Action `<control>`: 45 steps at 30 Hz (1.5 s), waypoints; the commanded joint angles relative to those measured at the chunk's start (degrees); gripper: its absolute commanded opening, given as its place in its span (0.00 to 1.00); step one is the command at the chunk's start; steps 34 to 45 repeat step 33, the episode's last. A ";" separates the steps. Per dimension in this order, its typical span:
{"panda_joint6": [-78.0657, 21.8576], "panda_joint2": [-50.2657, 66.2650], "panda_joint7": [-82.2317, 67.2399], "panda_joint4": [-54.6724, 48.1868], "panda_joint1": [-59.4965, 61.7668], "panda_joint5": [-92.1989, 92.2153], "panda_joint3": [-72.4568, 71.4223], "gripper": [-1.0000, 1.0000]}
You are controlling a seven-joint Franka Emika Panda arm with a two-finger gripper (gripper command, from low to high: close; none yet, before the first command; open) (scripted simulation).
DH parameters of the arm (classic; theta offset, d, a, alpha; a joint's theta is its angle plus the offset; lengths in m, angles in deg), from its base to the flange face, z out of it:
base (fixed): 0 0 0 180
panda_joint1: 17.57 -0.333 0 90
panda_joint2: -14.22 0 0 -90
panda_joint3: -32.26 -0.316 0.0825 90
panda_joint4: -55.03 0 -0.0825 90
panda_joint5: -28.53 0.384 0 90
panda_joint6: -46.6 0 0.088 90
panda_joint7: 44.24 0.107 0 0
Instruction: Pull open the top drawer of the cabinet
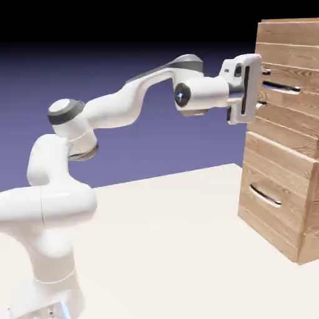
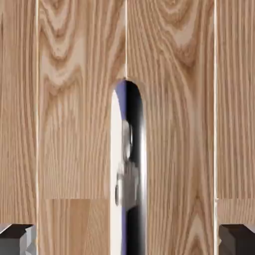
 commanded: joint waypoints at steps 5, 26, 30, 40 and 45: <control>1.59 0.08 1.49 -6.51 5.08 0.48 -1.93 0.00; -5.67 -6.68 -1.78 34.98 -30.58 -10.27 15.31 0.00; -5.57 -9.24 -0.56 40.22 -36.10 -14.02 18.55 1.00; -5.08 -11.46 0.85 43.76 -40.25 -17.50 21.01 1.00; -5.08 -11.46 0.85 43.76 -40.25 -17.50 21.01 1.00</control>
